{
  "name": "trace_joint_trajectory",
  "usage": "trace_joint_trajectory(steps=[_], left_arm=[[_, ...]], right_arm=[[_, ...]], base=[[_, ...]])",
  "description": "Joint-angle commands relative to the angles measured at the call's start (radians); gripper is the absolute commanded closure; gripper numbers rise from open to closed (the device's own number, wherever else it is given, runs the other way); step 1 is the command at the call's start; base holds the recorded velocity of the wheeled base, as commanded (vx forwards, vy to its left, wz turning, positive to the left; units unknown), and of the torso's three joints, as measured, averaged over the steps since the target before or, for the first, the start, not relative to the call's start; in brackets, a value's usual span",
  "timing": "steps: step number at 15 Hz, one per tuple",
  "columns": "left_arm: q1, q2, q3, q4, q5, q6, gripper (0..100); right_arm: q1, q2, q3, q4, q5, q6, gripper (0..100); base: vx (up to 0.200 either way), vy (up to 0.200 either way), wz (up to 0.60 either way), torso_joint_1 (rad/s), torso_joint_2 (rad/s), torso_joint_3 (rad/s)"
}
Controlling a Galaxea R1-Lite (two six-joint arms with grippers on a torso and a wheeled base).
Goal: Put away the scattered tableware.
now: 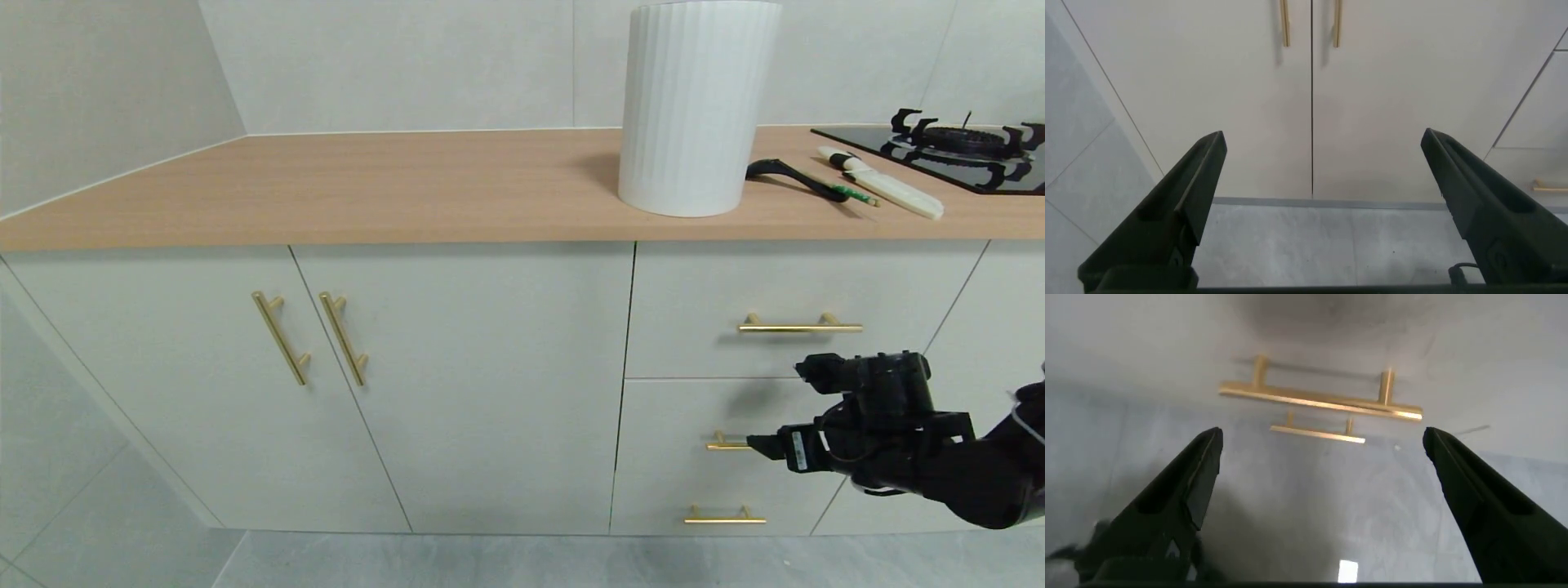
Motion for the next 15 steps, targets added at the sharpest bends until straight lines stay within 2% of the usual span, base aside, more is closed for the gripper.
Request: trace_joint_trajectory(steps=[1, 5, 10, 15], left_arm=[[0.000, 0.000, 0.000, 0.000, 0.001, 0.000, 0], [0.000, 0.000, 0.000, 0.000, 0.001, 0.000, 0], [0.000, 0.000, 0.000, 0.000, 0.001, 0.000, 0], [0.000, 0.000, 0.000, 0.000, 0.001, 0.000, 0]], right_arm=[[0.000, 0.141, 0.025, -0.114, -0.048, 0.008, 0], [-0.006, 0.229, 0.019, -0.292, -0.094, 0.046, 0], [-0.011, 0.284, -0.033, -0.304, -0.163, 0.052, 0], [-0.016, 0.304, -0.069, -0.304, -0.174, 0.099, 0]], base=[[0.000, 0.000, 0.00, 0.000, 0.00, 0.000], [0.000, 0.000, 0.00, 0.000, 0.00, 0.000], [0.000, 0.000, 0.00, 0.000, 0.00, 0.000], [0.000, 0.000, 0.00, 0.000, 0.00, 0.000]])
